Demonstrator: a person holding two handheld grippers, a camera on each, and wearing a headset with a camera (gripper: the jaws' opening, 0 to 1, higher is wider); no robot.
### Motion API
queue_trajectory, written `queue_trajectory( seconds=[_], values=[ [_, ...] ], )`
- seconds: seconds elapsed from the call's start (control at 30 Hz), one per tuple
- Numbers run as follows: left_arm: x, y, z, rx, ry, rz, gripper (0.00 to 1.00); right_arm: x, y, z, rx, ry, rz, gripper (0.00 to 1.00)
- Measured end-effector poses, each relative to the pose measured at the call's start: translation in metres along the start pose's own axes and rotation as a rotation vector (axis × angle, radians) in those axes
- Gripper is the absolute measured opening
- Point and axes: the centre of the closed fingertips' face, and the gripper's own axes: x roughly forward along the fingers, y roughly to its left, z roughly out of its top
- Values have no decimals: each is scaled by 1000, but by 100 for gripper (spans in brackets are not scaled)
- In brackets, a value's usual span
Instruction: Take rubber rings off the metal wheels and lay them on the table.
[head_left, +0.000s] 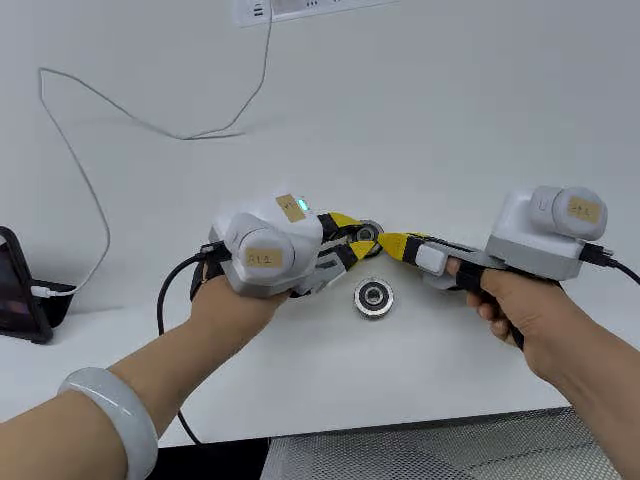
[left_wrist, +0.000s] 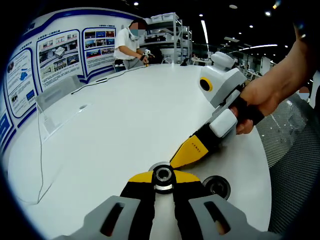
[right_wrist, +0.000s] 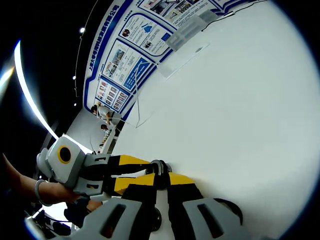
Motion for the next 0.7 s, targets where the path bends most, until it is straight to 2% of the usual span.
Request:
queue_trajectory(
  seconds=[0.23,0.7],
  values=[
    [0,0,0,-1,0,1,14,0,-1,4,-21,-20,-11,10],
    [0,0,-1,-3,-2,-1,14,2,1,0,-3,-6,10,11]
  ],
)
